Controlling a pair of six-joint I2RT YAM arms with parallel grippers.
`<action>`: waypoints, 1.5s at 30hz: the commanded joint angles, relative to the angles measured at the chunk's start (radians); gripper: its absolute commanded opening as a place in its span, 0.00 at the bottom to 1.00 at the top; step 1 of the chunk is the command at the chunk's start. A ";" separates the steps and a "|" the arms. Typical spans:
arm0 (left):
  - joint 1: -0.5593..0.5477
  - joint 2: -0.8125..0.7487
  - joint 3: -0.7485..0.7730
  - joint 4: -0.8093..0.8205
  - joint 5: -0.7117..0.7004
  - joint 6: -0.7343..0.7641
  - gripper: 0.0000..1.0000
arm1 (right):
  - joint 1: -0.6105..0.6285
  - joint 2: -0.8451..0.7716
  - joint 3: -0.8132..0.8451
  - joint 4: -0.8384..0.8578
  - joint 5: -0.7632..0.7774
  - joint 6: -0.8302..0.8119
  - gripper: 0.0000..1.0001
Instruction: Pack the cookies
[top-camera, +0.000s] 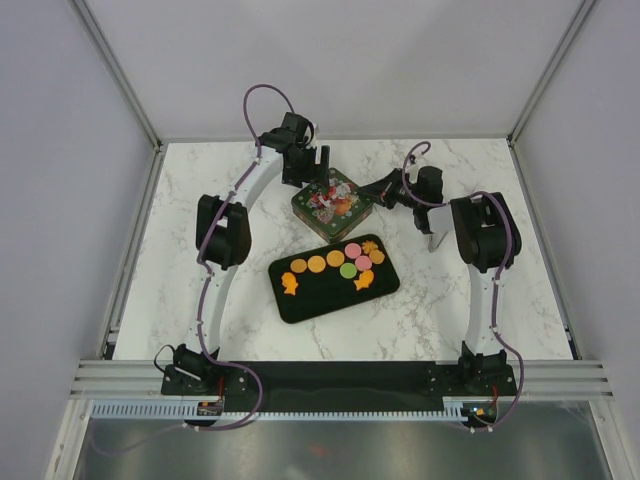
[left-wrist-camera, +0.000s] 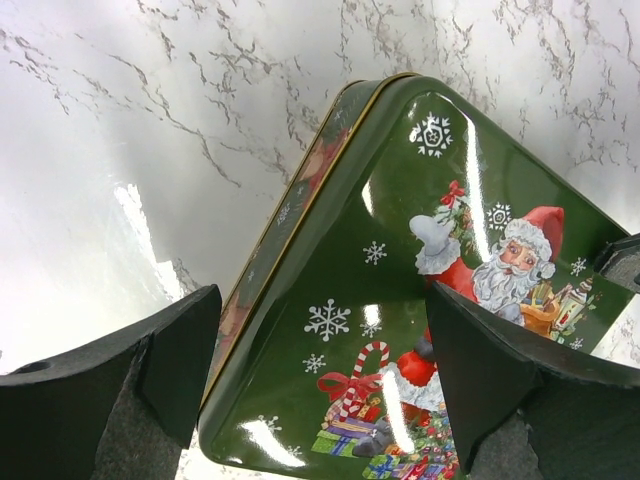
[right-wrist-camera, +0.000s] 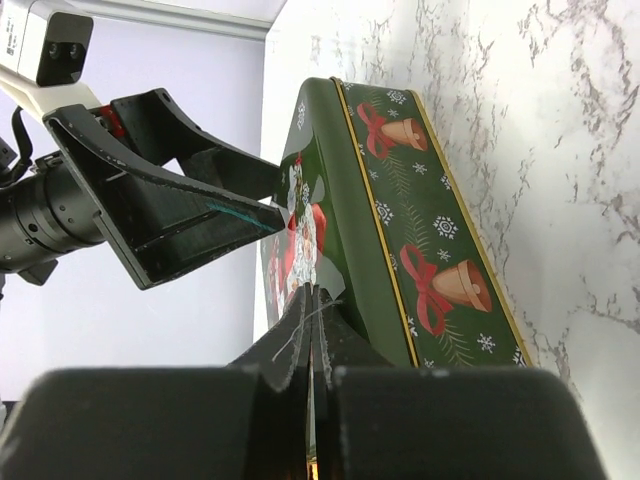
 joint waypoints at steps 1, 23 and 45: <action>0.006 0.003 0.027 0.010 0.008 0.030 0.91 | 0.011 0.007 -0.014 -0.128 0.054 -0.094 0.00; 0.061 -0.415 -0.181 0.291 0.109 -0.097 0.91 | 0.011 -0.451 0.291 -0.786 0.356 -0.551 0.98; -0.040 -1.255 -1.204 0.523 0.041 -0.212 0.91 | 0.074 -0.982 -0.206 -0.944 0.848 -0.660 0.98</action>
